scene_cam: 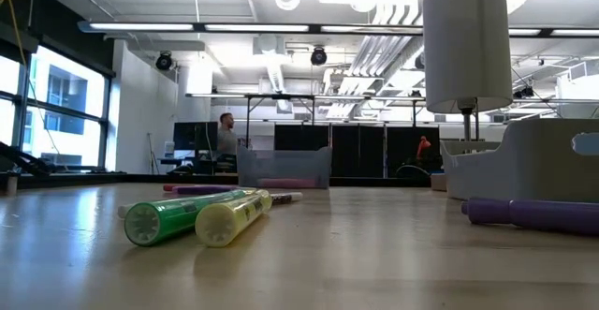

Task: Pick & Place Markers
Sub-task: Put the light green highlighter pen into the transparent bin, then put the pink marker pen into the gray bin

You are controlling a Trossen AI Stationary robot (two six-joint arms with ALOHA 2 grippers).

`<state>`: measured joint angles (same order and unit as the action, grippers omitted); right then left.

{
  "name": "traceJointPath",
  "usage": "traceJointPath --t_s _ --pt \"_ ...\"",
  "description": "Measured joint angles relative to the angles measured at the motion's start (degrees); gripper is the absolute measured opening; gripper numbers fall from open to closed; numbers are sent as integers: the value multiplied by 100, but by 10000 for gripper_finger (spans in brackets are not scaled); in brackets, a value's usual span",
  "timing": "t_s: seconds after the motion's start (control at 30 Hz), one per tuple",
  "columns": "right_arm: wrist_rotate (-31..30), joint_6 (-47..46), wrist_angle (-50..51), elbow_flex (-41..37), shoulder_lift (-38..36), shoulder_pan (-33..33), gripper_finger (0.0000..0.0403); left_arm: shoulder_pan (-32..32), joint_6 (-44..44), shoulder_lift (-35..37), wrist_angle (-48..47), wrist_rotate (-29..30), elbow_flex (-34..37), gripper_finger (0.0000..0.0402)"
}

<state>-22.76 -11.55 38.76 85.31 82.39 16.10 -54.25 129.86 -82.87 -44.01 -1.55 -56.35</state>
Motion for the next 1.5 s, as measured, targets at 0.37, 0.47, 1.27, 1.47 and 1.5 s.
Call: traceJointPath --t_s 0.37,0.47,1.27,1.47,1.5 --pt "-379 -9 0 1 0 -7 172 24 -55 67 -81 -361 264 167" --pt "-584 -110 -1 1 2 -11 174 109 -354 317 -105 -118 217 175" --pt "5 -17 -1675 164 1930 -1119 161 4549 -10919 1720 -470 741 206 2" --pt "158 -50 -1045 1219 2654 -1477 156 5150 -11681 2732 594 -13 1371 1" --pt "269 -50 -819 1477 2834 -1561 156 5258 -11737 2932 689 -79 1590 1"
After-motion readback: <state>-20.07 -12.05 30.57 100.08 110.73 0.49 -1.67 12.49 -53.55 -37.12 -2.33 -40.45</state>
